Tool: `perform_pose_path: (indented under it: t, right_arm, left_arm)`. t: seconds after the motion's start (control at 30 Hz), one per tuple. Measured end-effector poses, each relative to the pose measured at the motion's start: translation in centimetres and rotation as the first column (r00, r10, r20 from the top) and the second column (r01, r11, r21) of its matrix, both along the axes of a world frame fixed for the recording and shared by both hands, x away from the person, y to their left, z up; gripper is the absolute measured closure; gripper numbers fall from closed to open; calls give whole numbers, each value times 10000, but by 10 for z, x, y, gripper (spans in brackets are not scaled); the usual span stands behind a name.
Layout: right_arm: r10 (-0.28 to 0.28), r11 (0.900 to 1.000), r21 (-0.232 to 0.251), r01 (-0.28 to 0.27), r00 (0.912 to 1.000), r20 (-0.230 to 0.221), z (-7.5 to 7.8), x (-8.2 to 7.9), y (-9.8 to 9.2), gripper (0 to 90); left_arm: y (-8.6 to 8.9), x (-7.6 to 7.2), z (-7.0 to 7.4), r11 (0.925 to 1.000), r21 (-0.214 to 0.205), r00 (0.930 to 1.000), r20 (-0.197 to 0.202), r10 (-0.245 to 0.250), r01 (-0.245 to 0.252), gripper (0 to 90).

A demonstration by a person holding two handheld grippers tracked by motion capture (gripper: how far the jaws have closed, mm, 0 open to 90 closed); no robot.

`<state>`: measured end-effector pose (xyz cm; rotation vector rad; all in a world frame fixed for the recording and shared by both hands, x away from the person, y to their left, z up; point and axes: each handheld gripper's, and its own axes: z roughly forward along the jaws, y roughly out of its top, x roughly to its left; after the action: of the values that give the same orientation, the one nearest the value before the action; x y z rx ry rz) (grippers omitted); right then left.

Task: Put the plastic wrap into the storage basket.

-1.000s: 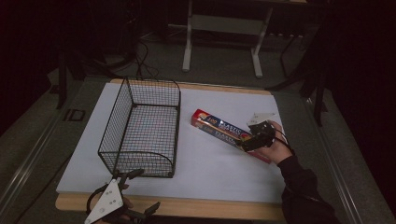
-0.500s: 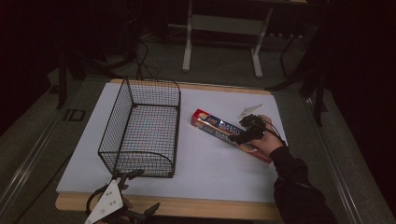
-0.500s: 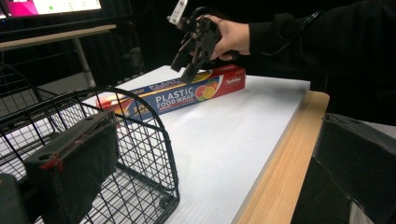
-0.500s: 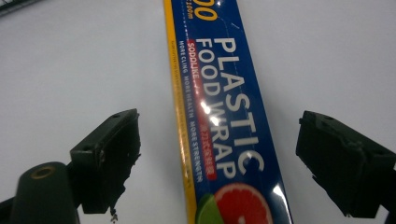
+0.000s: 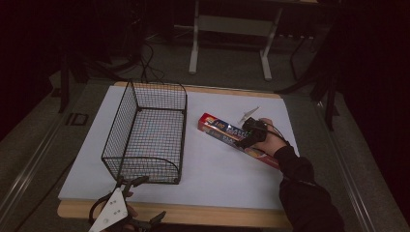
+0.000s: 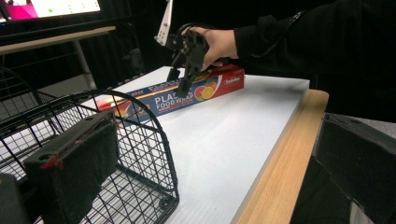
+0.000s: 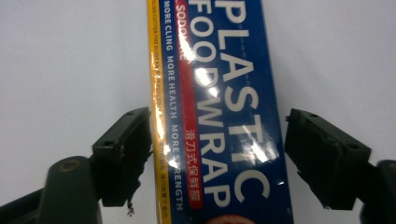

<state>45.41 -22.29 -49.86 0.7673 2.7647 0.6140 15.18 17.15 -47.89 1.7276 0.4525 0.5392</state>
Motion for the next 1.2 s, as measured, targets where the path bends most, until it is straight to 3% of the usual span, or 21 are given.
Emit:
perform_pose_path:
  t: [0.17, 0.23, 0.37, 0.4, 0.53, 0.7, 0.93, 1.0, 1.13, 1.2]
  right_arm:
    - [189, 9994, -286, -203, 9986, -496, -3, 4, 4, 283]
    - [214, 9982, -550, -253, 9972, -712, -2, 7, 6, 313]
    - [396, 9902, -1279, -564, 9907, -1302, -2, 11, 11, 349]
    - [396, 9902, -1279, -564, 9907, -1302, -2, 11, 11, 349]
    - [-8, 9850, -1691, -335, 9801, -1984, -1, 17, 15, 367]
    - [16, 9866, -1600, -314, 9832, -1826, 1, 16, 13, 389]
    - [-856, 9919, -1065, 692, 9837, -1582, 14, 16, 8, 392]
    - [-1124, 9924, -676, 1029, 9814, -1558, 23, 14, 5, 392]
    - [-1451, 9892, -411, 1404, 9778, -1515, 32, 8, 3, 392]
    - [-1701, 9852, -425, 1661, 9778, -1222, 36, 4, 3, 392]
  left_arm:
    - [0, 1, 0, 10000, 29, 10000, -30, 15, -15, 1]
    - [-1, 1, -1, 9996, 256, 9999, -73, 76, -74, 1]
    - [-1, 1, -1, 9996, 270, 9999, -87, 66, -64, 1]
    - [-2, 1, -2, 9996, 260, 9999, -97, 69, -67, 2]
    - [-2, 1, -2, 9995, 304, 9999, -83, 98, -96, 1]
    - [-1, 0, -1, 9996, 270, 9999, -78, 109, -106, 1]
    - [-1, 1, -1, 9996, 266, 9999, -64, 125, -124, 1]
    - [-2, 1, -1, 9995, 282, 9999, -59, 137, -135, 1]
    - [-2, 1, -1, 9995, 273, 9999, -54, 144, -143, 1]
    - [-2, 1, -2, 9995, 297, 9999, -66, 146, -144, 1]
